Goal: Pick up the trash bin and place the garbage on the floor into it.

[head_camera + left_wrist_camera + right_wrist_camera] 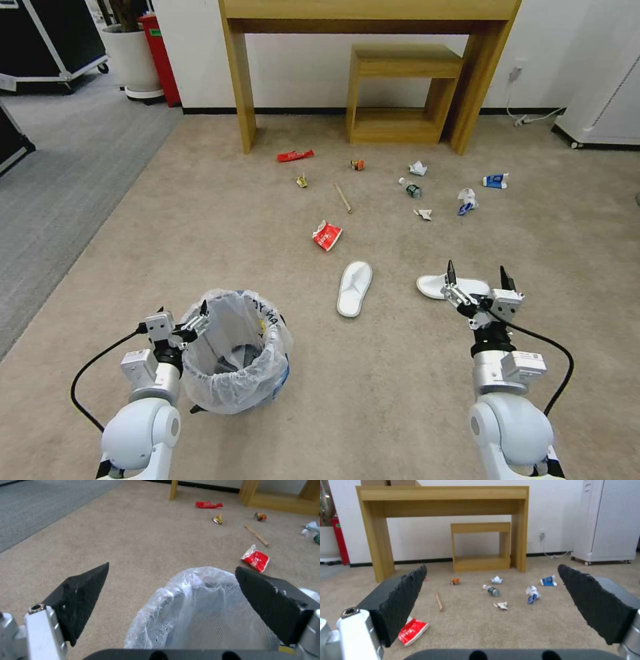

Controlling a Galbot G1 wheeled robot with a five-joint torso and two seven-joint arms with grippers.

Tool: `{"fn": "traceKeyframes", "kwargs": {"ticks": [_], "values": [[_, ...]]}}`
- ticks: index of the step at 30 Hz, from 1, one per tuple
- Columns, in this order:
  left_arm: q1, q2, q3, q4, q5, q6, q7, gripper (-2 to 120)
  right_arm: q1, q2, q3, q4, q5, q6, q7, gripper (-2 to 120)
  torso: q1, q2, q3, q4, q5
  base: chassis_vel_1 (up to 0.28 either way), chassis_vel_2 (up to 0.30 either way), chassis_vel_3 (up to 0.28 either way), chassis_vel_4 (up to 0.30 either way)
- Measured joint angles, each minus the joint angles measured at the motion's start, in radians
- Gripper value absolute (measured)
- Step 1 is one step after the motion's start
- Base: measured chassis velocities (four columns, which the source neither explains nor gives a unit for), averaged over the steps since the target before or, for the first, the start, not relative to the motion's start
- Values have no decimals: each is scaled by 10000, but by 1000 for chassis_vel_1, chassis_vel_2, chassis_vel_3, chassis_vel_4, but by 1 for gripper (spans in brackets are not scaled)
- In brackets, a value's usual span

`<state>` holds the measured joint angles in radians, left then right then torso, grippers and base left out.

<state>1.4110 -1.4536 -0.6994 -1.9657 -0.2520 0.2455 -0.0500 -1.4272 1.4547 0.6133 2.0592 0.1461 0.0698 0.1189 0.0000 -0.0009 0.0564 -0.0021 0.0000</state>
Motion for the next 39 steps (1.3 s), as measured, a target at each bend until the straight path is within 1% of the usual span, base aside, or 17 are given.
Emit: {"fn": "traceKeyframes", "kwargs": {"ticks": [15,19,22,23,24,26,27,28,30,31,32,35,36,39], "values": [[-39,52,-19,-1,-7,42,-16,100,71,14,-50,-49,43,-20,23,100,0,0,0,0,0,-8,7,10,-8],[-37,192,-29,-6,-83,305,-203,100,56,4,-109,-16,141,-28,130,100,0,0,0,0,0,0,0,0,0],[-17,594,-67,-41,-439,724,-468,100,-11,-82,-134,119,366,-141,220,100,0,0,1,1,-3,0,0,0,0],[-17,594,-67,-41,-439,724,-468,100,-11,-82,-134,119,366,-141,220,100,0,0,1,1,-3,0,0,0,0],[-17,875,-103,-55,-691,931,-646,100,-45,-124,-132,158,436,-170,229,100,0,0,0,0,-1,0,0,0,0],[81,1730,-163,-81,-1370,1263,-1023,100,-120,-229,-115,235,572,-202,238,100,0,0,0,0,-2,0,0,0,0],[81,1730,-163,-81,-1370,1263,-1023,100,-120,-229,-115,235,572,-202,238,100,0,0,0,0,-2,0,0,0,0],[186,2139,-168,-175,-1973,1458,-1333,100,-137,-255,-109,248,609,-204,246,100,0,0,0,0,-1,0,0,0,0],[406,2701,-112,-549,-3362,2223,-2175,100,-143,-295,-77,266,654,-215,260,100,0,0,0,1,0,0,0,0,0],[406,2701,-112,-549,-3362,2223,-2175,100,-143,-295,-77,266,654,-215,260,100,0,0,0,1,0,0,0,0,0],[544,2947,-60,-810,-4185,2674,-2569,100,-140,-311,-64,276,693,-224,274,100,0,0,0,1,-1,0,0,0,0],[798,3350,144,-1498,-5685,3463,-3452,100,-112,-346,-10,300,760,-248,310,100,0,0,0,0,1,0,0,0,0],[798,3350,144,-1498,-5685,3463,-3452,100,-112,-346,-10,300,760,-248,310,100,0,0,0,0,1,0,0,0,0],[927,3548,436,-1888,-6483,3864,-4049,100,-120,-372,23,303,770,-255,323,100,0,1,0,0,1,0,0,0,0]]}}
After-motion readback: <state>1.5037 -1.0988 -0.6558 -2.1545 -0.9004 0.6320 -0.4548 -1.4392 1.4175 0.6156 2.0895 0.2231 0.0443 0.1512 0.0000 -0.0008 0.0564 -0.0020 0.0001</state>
